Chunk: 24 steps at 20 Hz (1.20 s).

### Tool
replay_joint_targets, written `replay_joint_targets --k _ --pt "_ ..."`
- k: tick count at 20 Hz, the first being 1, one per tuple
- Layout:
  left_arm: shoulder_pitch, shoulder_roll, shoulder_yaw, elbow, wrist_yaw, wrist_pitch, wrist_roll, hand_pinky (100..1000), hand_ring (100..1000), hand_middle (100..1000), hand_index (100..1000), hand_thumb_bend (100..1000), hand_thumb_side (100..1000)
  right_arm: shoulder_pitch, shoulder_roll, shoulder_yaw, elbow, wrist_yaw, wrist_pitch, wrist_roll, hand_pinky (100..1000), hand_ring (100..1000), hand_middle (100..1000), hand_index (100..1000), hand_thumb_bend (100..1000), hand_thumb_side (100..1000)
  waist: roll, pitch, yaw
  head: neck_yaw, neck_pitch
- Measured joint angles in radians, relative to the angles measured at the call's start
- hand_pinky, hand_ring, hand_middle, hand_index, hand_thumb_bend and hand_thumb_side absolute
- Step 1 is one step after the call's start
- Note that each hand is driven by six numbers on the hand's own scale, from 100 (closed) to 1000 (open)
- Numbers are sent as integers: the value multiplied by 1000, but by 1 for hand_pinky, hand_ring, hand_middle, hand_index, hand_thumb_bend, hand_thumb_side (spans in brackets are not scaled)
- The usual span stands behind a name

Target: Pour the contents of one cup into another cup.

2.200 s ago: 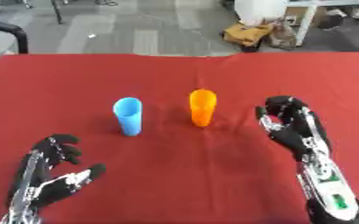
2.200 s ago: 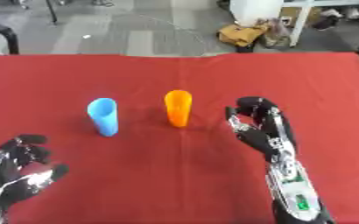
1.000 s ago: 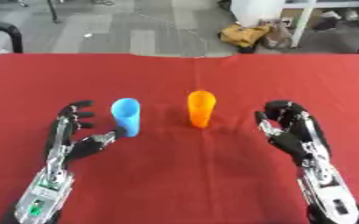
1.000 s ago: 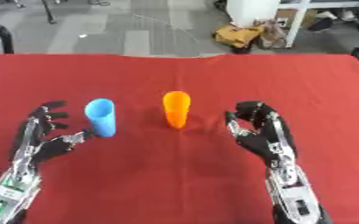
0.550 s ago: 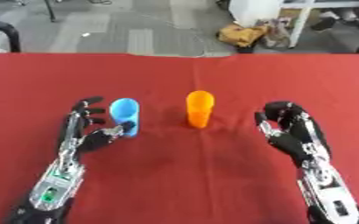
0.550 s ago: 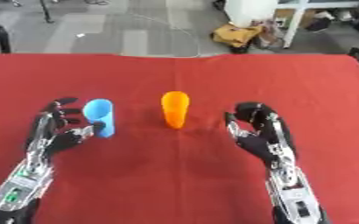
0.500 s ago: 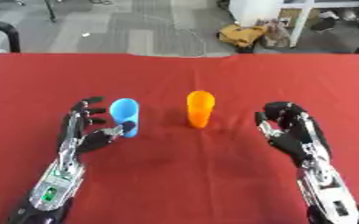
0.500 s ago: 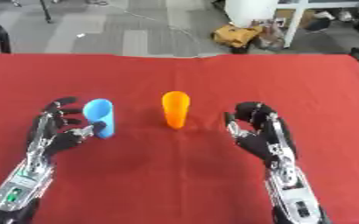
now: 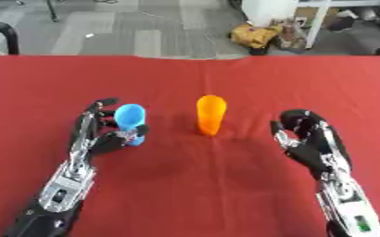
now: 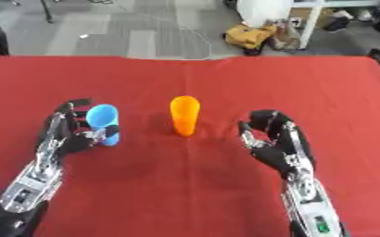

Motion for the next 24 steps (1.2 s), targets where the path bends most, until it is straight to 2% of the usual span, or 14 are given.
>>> replay_joint_targets --k 16,20,21,24 --pt "-33 0 -11 73 -25 -2 -51 555 616 691 725 966 187 0 7 0 0 0 0 1 759 628 581 627 309 100 0 3 -9 3 -7" --pt "-40 0 -11 86 -33 -7 -64 524 587 649 702 914 137 0 7 0 0 0 0 1 759 629 581 627 309 100 0 3 -12 3 -8" --pt "-42 0 -11 87 -34 -8 -66 516 575 631 694 885 100 0 7 0 0 0 0 2 759 629 581 627 308 100 0 3 -12 3 -8" --pt "-47 0 -11 88 -36 -13 -71 492 537 585 676 801 100 0 7 0 1 0 -1 2 759 629 581 627 308 100 -1 3 -13 3 -9"
